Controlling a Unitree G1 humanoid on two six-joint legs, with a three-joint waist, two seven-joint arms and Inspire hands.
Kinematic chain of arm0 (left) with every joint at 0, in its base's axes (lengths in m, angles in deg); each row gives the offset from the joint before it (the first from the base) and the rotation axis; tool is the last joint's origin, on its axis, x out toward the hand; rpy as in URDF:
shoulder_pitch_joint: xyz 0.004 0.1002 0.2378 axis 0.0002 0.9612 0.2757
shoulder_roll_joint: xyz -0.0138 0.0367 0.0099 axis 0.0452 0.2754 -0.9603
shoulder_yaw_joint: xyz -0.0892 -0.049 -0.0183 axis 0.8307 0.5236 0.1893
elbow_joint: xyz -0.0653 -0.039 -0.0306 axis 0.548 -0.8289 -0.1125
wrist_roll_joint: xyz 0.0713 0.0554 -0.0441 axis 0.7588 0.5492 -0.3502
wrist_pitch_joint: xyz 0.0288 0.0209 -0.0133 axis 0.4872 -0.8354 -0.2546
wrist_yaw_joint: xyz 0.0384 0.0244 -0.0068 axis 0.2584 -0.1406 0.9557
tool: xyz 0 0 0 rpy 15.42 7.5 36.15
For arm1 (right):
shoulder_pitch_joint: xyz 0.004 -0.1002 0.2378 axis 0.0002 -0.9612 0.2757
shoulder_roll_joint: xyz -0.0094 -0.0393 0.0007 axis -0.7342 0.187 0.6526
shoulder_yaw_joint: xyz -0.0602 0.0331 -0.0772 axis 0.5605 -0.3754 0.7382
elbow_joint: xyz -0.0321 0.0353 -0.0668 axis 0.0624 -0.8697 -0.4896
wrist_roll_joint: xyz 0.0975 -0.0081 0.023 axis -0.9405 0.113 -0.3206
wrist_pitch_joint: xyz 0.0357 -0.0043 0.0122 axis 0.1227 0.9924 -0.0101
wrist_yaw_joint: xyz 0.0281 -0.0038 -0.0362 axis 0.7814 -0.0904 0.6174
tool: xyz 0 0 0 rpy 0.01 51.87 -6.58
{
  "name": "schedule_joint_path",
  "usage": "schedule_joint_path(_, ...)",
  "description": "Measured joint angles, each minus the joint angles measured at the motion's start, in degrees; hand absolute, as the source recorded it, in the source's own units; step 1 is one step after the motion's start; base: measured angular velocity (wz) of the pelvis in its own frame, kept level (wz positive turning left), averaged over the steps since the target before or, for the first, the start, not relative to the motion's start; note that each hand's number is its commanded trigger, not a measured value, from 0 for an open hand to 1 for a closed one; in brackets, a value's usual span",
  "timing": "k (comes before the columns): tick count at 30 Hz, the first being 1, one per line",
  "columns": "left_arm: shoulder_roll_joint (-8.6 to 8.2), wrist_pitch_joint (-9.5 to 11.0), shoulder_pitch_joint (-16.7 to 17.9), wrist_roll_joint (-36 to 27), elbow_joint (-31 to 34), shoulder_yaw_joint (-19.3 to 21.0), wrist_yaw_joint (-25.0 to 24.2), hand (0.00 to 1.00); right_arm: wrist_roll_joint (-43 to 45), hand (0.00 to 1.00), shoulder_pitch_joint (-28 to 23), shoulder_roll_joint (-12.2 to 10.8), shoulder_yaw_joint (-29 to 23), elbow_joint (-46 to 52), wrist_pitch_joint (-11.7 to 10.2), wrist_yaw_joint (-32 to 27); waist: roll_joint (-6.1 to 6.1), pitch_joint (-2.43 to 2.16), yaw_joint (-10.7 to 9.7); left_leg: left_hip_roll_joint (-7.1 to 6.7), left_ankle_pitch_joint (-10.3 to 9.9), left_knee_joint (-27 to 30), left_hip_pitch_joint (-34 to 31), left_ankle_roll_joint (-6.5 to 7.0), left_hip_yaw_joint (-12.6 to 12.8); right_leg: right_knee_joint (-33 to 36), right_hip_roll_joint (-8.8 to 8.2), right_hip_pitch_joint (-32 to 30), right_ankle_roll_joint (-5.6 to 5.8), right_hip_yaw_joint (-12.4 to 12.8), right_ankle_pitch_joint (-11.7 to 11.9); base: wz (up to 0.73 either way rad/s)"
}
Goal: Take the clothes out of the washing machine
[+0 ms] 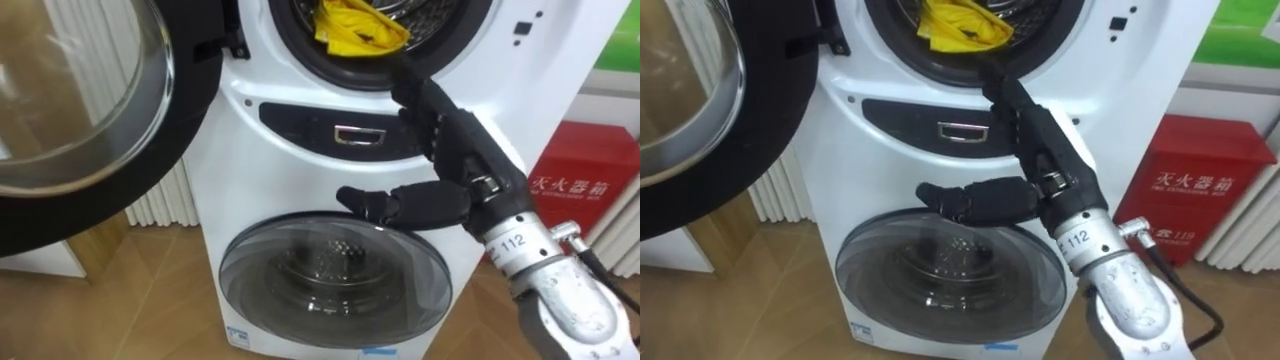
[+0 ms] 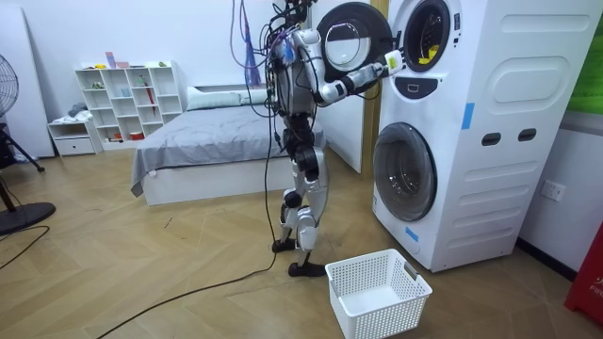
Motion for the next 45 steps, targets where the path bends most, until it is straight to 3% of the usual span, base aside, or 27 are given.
schedule_joint_path(6, -0.27, -1.6, 1.4, 0.0, -0.5, -0.4, 1.9, 0.00, -2.8, 0.00, 3.5, -0.2, 0.0, -0.2, 0.0, -4.0, -0.01, -0.05, 0.5, 0.04, 0.0, 0.0, -0.2, 0.00, -0.2, 0.0, -0.06, 0.1, 0.06, -0.7, 0.0, 0.05)
schedule_joint_path(11, -0.21, -2.9, 1.6, 0.0, -2.3, -0.3, 2.0, 0.00, -3.4, 0.00, 4.8, -0.2, 1.4, -4.4, 0.1, -5.7, -0.62, -0.43, 1.4, 0.12, -0.2, 2.5, -0.7, 0.01, 0.0, 0.6, 0.02, 0.1, -0.36, -0.5, -0.5, -0.02)
schedule_joint_path(14, -0.20, -3.2, 1.9, -0.3, -3.0, -0.3, 2.0, 0.00, -2.4, 0.00, 4.8, -0.7, 1.9, -6.2, 0.0, -6.1, -0.60, -0.32, 1.6, 0.48, -2.5, 11.9, -3.7, -0.24, 0.0, 5.6, -0.46, -0.7, -0.83, -0.7, -3.7, 0.07)
schedule_joint_path(16, -0.12, -3.3, 3.0, -0.3, -2.8, -0.3, 2.0, 0.00, -2.0, 0.00, 4.8, -0.8, 2.1, -8.4, 0.0, -6.9, -0.50, -0.25, 2.0, 1.33, -3.1, 24.1, -8.6, -0.34, 0.1, 9.2, -1.05, -0.5, -1.58, -0.2, -6.8, 0.06)
schedule_joint_path(18, -0.41, -3.5, 3.9, -0.5, -2.8, -0.4, 2.0, 0.00, -2.2, 0.00, 4.8, -0.8, 2.1, -8.5, -0.1, -8.2, -0.35, -0.11, 1.5, 1.81, -3.4, 31.1, -12.3, -0.07, -0.3, 11.2, -0.97, 0.1, -2.57, -0.3, -8.7, 0.24)
schedule_joint_path(20, -0.62, -3.7, 4.3, -0.8, -2.7, -0.5, 1.9, 0.00, -3.2, 0.00, 4.8, -0.5, 1.9, -8.8, -0.1, -9.7, -0.73, 0.11, 0.7, 0.12, -3.4, 30.1, -17.0, 0.02, -1.4, 11.4, -0.99, 1.1, -2.42, -0.3, -9.7, 0.22)
schedule_joint_path(21, -0.86, -3.7, 4.8, -1.1, -2.5, -0.5, 1.9, 0.00, -3.1, 0.00, 4.8, -0.6, 2.0, -8.8, -0.1, -10.3, -0.81, 0.11, 1.5, -0.56, -3.1, 26.2, -19.5, 0.05, -1.3, 11.0, -1.09, 1.3, -1.87, 0.2, -10.2, -0.25)
schedule_joint_path(23, -1.01, -3.7, 5.5, -1.1, -1.7, -0.4, 1.9, 0.00, -3.2, 0.00, 4.8, -0.6, 2.0, -8.7, -0.4, -10.7, -0.83, -0.01, 2.2, -1.04, -0.3, 16.4, -22.3, -0.15, -1.1, 11.0, -1.03, 1.4, -1.77, 0.7, -10.8, -0.40)
schedule_joint_path(25, -0.77, -3.3, 6.1, -1.1, -1.7, -0.2, 1.9, 0.00, -2.5, 0.00, 4.9, -0.5, 2.2, -8.7, -0.3, -11.7, -1.33, -0.18, 3.2, -0.95, 7.8, 7.9, -23.0, 0.13, -1.8, 10.9, -1.23, 2.0, -1.15, 2.2, -12.0, -0.50)
schedule_joint_path(26, -0.76, -3.2, 6.1, -1.1, -1.7, -0.3, 1.8, 0.00, -2.5, 0.00, 4.9, -0.4, 2.2, -8.7, -0.5, -11.8, -1.44, -0.31, 2.9, -1.15, 10.0, 7.0, -22.6, 0.39, -1.7, 10.6, -1.38, 2.4, -0.82, 2.3, -12.3, -0.17)
schedule_joint_path(27, -0.77, -3.0, 6.0, -1.1, -1.7, -0.3, 1.5, 0.00, -2.7, 0.00, 4.9, -0.2, 2.1, -8.7, -0.5, -12.2, -1.94, -0.45, 1.9, -2.30, 12.8, 5.5, -21.9, 1.44, -1.6, 10.1, -2.11, 3.0, -0.23, 2.5, -12.5, 0.09)
schedule_joint_path(28, -1.02, -2.6, 6.0, -1.1, -1.7, -0.3, 0.8, 0.00, -2.4, 0.00, 3.8, 0.1, 2.0, -6.6, -1.4, -13.4, -2.12, -0.59, 1.1, -3.25, 14.0, 5.3, -21.1, 2.80, -1.0, 10.0, -3.08, 3.5, 0.53, 2.8, -13.0, 0.00)
schedule_joint_path(29, -1.05, -2.6, 6.2, -1.2, -1.7, -0.3, 0.5, 0.00, -2.5, 0.00, 3.5, 0.1, 1.8, -5.9, -1.6, -13.9, -2.28, -0.66, 0.5, -3.70, 13.9, 5.7, -20.7, 3.14, -0.1, 9.9, -3.88, 3.9, 0.94, 3.1, -13.3, -0.29)
schedule_joint_path(31, -0.55, -2.4, 5.3, -2.4, -1.7, -0.4, -0.3, 0.00, -2.4, 0.00, 3.5, 1.2, 1.7, -5.0, -2.9, -14.3, -2.59, -0.86, -0.5, -5.65, 10.5, 8.9, -19.8, 4.41, 2.6, 9.6, -6.49, 5.8, 2.55, 4.4, -14.2, -0.42)
schedule_joint_path(33, -0.03, -2.0, 3.3, -3.5, -1.7, -0.4, -0.3, 0.00, -2.4, 0.00, 3.0, 1.7, 1.8, -3.3, -3.8, -15.8, -2.17, -0.50, -1.2, -6.52, 7.8, 11.3, -19.5, 5.21, 4.1, 13.3, -8.31, 5.7, 4.28, 4.2, -15.1, -0.20)
schedule_joint_path(34, 0.43, -1.9, 2.4, -3.6, -1.7, -0.4, -0.3, 0.00, -2.4, 0.00, 2.4, 1.7, 2.0, -2.7, -4.5, -16.1, -2.26, -0.20, -2.0, -7.21, 6.2, 11.4, -18.7, 5.63, 4.8, 18.7, -9.66, 4.3, 5.04, 4.3, -15.5, -0.17)
schedule_joint_path(35, 0.64, -1.8, 1.8, -3.7, -1.6, -0.4, -0.2, 0.00, -2.4, 0.00, 1.8, 1.9, 2.0, -2.1, -4.5, -16.3, -2.23, -0.15, -2.2, -7.50, 5.6, 11.4, -17.9, 5.86, 5.2, 21.6, -10.35, 3.4, 5.23, 4.4, -15.4, -0.29)
schedule_joint_path(37, 0.96, -1.5, -0.1, -4.0, -1.5, -0.5, 0.2, 0.00, -2.4, 0.00, 0.2, 2.0, 3.0, -1.7, -6.2, -16.0, -1.96, 0.36, -3.2, -8.12, 3.0, 11.4, -14.5, 6.90, 7.2, 31.8, -12.40, 0.3, 7.95, 4.3, -12.8, -0.38)
schedule_joint_path(38, 0.96, -1.4, -0.4, -4.0, -1.5, -0.5, 0.3, 0.00, -2.1, 0.00, -0.5, 2.0, 3.1, -1.6, -6.8, -15.9, -1.60, 0.36, -3.2, -8.11, 2.4, 11.4, -13.8, 7.13, 7.4, 33.5, -12.62, -0.1, 7.93, 4.3, -11.5, -0.36)
schedule_joint_path(39, 1.03, -1.4, -1.1, -4.0, -1.4, -0.5, 0.3, 0.00, -2.0, 0.00, -1.9, 2.0, 3.0, -1.6, -7.7, -15.9, -0.73, 0.27, -3.4, -7.76, 1.3, 11.1, -12.2, 7.44, 6.8, 36.3, -12.53, -1.1, 7.84, 4.1, -8.2, -0.34)
schedule_joint_path(40, 1.45, -1.2, -1.5, -3.9, -1.3, -1.2, 0.4, 0.00, -2.0, 0.00, -3.2, 2.0, 3.0, -1.7, -8.3, -15.9, 1.05, 0.20, -3.7, -7.21, 0.8, 10.7, -10.6, 7.80, 5.1, 38.0, -11.64, -2.3, 7.41, 4.6, -7.4, -0.42)
schedule_joint_path(41, 1.80, -0.9, -2.0, -3.9, -1.2, -1.5, 0.4, 0.00, -2.0, 0.00, -3.3, 2.0, 3.1, -1.7, -8.3, -15.5, 1.46, 0.15, -3.6, -7.06, 0.5, 10.1, -10.1, 8.18, 4.3, 37.2, -10.71, -3.2, 7.32, 5.2, -9.3, -0.66)
schedule_joint_path(42, 2.43, -0.9, -2.2, -3.8, -1.2, -1.5, 0.4, 0.00, -2.1, 0.00, -3.3, 2.0, 3.2, -1.7, -8.0, -13.8, 1.99, 0.29, -3.7, -6.64, 1.1, 8.8, -9.5, 8.00, 2.6, 33.1, -8.33, -5.3, 6.29, 5.2, -12.3, -0.72)
schedule_joint_path(43, 3.16, -0.9, -2.2, -3.7, -1.3, -1.5, 0.4, 0.00, -2.2, 0.00, -3.3, 2.0, 3.5, -1.4, -7.5, -12.7, 2.05, 0.30, -4.2, -5.71, 1.6, 7.7, -9.0, 7.78, 2.1, 26.8, -5.84, -6.7, 5.65, 4.9, -12.6, -0.58)
schedule_joint_path(45, 3.16, -0.9, -2.8, -3.2, -1.2, -1.4, 0.2, 0.00, -2.1, 0.00, -3.3, 2.0, 3.5, -0.8, -6.4, -12.8, 1.67, 0.17, -4.6, -5.69, 2.1, 7.0, -8.9, 7.73, 0.7, 15.9, -3.85, -7.4, 4.86, 5.0, -11.1, -0.09)
